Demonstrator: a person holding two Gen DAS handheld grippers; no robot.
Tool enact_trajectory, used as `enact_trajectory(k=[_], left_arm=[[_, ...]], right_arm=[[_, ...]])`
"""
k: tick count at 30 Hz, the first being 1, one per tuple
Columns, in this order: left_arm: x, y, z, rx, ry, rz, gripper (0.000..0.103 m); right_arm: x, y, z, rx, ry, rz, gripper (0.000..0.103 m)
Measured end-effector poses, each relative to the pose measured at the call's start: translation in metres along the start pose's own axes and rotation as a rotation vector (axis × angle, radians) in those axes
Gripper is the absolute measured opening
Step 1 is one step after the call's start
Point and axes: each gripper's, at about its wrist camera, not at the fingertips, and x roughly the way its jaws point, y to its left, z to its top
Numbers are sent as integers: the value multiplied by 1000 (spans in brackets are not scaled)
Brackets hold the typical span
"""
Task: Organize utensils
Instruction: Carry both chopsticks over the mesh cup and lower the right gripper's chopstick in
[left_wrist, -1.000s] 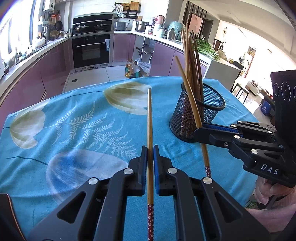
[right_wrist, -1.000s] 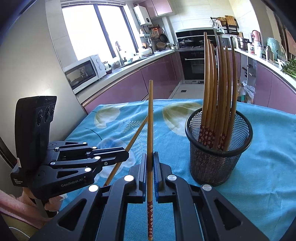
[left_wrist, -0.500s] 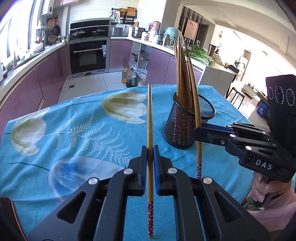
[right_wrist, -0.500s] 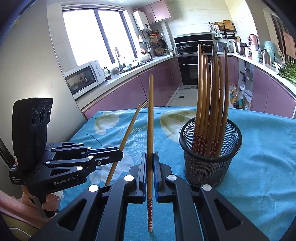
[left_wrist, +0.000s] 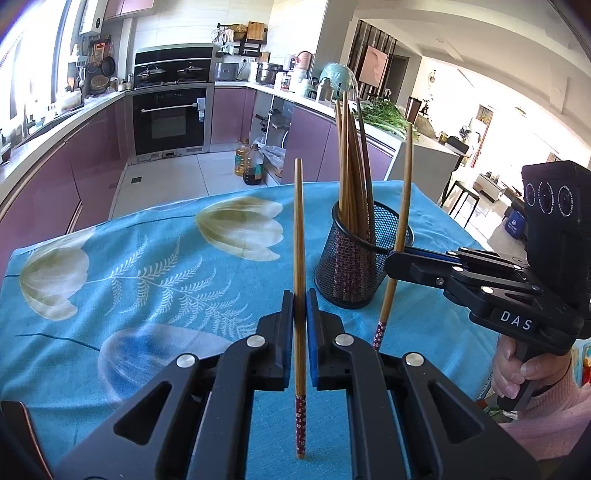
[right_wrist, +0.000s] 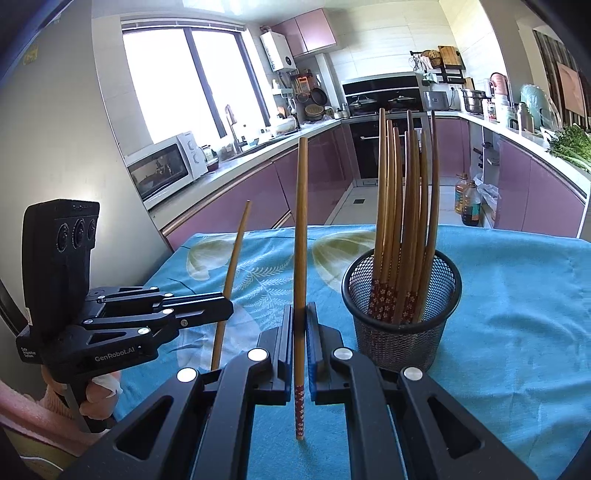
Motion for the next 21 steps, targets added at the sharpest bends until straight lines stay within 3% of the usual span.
enact_trajectory(k=[21], left_arm=[[-16,-6,17,11,-57,-66,8]], right_arm=[[-21,-13,13,4,-70,-20,6]])
